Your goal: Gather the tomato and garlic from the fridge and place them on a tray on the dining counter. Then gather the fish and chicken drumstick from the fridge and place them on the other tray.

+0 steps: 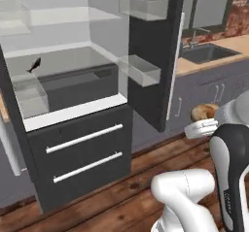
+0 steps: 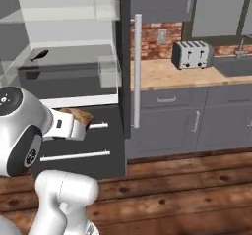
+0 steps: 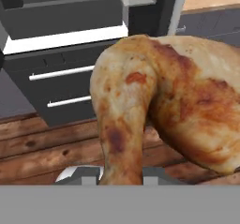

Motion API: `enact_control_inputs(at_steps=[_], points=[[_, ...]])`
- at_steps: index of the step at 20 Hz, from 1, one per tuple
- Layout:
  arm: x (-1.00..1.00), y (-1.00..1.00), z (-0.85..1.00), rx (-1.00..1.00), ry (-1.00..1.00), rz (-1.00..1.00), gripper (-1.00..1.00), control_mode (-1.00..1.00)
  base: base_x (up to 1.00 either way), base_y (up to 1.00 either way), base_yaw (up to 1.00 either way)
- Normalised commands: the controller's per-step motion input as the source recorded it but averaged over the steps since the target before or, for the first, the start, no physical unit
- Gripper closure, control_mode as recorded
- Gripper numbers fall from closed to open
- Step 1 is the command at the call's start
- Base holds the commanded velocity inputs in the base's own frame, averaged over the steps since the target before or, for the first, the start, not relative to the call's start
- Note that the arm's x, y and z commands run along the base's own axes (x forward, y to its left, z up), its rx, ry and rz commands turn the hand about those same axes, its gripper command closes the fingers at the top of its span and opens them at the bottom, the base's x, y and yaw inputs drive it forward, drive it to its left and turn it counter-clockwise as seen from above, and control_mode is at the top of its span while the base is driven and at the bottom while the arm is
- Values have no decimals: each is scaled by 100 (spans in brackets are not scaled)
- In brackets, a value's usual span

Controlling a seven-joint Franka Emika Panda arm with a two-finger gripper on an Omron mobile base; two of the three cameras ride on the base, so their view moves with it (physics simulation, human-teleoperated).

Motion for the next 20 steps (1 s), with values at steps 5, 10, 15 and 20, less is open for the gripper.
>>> enact_control_inputs(at_steps=[5,10,15,20], points=[[0,0,0,0,0,0,100,100,-39,0,-86],[0,0,0,0,0,0,100,100,-27,0,-83],[0,0,0,0,0,0,100,100,-14,0,-83],[0,0,0,0,0,0,100,100,-6,0,-85]])
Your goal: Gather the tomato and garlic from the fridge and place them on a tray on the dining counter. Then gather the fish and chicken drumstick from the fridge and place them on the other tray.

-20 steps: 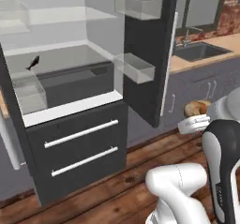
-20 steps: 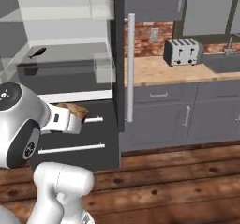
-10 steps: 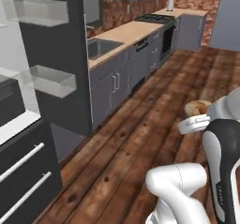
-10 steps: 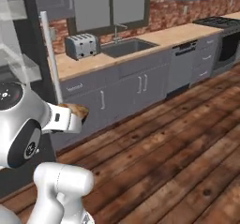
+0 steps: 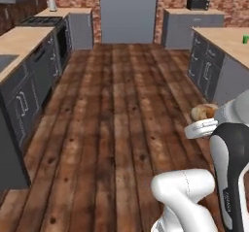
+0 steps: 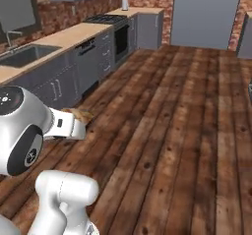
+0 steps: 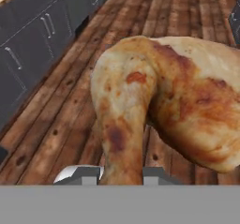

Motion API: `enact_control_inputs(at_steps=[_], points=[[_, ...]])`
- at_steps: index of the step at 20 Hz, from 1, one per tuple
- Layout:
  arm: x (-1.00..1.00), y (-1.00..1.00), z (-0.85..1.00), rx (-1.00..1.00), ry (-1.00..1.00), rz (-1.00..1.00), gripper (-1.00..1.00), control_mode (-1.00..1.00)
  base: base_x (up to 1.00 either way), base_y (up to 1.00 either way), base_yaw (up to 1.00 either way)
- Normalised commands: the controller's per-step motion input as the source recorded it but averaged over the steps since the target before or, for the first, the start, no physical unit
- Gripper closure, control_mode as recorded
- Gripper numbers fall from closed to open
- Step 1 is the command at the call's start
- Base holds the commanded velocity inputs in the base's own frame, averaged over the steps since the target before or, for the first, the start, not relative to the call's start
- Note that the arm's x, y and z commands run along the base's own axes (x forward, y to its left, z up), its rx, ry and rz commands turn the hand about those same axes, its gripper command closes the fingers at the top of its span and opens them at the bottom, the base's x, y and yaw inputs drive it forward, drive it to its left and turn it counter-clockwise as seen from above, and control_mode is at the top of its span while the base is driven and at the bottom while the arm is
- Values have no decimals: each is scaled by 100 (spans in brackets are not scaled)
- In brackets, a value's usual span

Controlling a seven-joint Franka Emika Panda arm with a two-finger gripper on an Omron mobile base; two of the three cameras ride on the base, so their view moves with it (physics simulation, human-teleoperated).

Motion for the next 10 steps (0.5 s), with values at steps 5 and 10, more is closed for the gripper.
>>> enact_control_inputs(at_steps=[5,10], points=[[0,0,0,0,0,0,100,100,0,-7,-87],[0,0,0,0,0,0,100,100,0,-16,-87]])
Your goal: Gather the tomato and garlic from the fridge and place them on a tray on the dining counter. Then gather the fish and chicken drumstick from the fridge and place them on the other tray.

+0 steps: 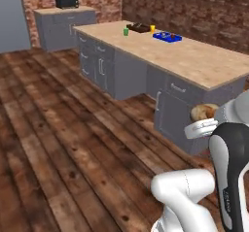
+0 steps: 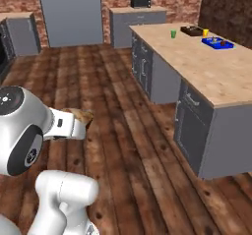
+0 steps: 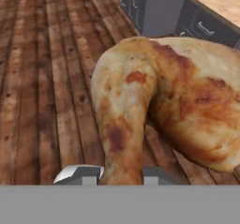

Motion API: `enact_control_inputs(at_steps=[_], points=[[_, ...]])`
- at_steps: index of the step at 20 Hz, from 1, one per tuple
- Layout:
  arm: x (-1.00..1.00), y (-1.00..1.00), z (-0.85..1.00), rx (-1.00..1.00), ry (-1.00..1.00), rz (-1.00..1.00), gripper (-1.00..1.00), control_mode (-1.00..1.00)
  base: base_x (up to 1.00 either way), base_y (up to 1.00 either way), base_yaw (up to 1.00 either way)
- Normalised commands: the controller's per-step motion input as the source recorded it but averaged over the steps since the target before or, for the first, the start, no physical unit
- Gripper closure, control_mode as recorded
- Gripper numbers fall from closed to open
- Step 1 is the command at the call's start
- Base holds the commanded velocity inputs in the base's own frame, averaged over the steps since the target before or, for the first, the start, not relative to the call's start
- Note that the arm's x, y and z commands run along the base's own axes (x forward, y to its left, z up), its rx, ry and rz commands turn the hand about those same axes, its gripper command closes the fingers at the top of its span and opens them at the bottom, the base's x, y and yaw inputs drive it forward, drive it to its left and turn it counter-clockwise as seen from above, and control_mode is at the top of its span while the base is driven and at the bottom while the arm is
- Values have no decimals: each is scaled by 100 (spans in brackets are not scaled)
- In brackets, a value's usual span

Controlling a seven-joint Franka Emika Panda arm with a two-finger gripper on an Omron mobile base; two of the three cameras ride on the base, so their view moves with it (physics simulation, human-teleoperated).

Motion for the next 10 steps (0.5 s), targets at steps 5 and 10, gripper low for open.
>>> enact_control_inputs(at_steps=[5,10], points=[[0,0,0,0,0,0,100,100,0,-16,-87],[0,0,0,0,0,0,100,100,7,-18,-82]])
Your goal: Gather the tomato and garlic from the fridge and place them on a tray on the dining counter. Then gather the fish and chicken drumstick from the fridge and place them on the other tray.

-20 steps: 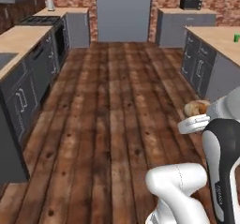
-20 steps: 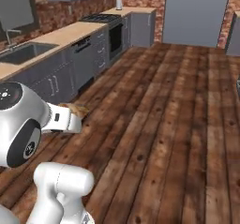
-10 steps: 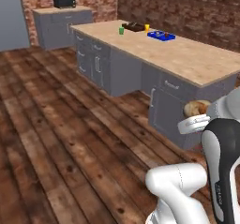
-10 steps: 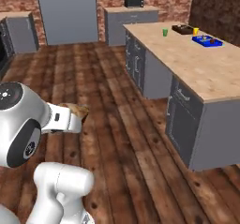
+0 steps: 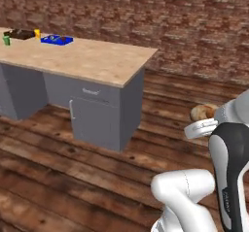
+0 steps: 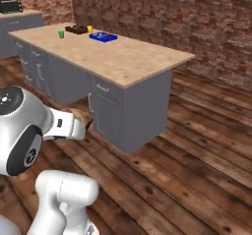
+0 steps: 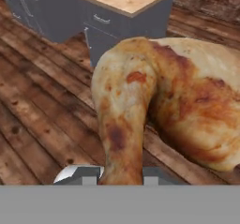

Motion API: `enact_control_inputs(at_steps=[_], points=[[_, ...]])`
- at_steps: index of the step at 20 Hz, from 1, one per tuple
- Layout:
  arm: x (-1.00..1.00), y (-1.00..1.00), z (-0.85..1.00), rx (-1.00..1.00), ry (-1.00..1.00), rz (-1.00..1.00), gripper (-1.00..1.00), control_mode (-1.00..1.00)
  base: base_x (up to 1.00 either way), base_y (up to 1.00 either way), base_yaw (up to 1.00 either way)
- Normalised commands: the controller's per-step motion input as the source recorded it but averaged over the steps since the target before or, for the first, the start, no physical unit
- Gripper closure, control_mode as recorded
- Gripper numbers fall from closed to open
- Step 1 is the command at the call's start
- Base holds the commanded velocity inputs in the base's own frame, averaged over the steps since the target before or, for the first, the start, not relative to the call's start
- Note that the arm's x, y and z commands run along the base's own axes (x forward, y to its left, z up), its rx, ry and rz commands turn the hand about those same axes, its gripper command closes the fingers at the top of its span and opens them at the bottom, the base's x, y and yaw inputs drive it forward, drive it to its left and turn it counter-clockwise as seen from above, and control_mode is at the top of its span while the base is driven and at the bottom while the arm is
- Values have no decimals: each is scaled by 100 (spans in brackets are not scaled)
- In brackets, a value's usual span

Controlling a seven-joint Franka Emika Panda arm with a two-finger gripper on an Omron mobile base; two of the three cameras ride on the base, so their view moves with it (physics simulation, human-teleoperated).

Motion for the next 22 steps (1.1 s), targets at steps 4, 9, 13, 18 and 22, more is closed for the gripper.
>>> enact_control_inputs(at_steps=[4,9,13,18,22], points=[[0,0,0,0,0,0,100,100,54,-9,-65],[0,0,0,0,0,0,100,100,99,-3,-43],[0,0,0,0,0,0,100,100,100,-9,-37],[0,0,0,0,0,0,100,100,100,-24,-36],[0,0,0,0,0,0,100,100,100,-43,-34]])
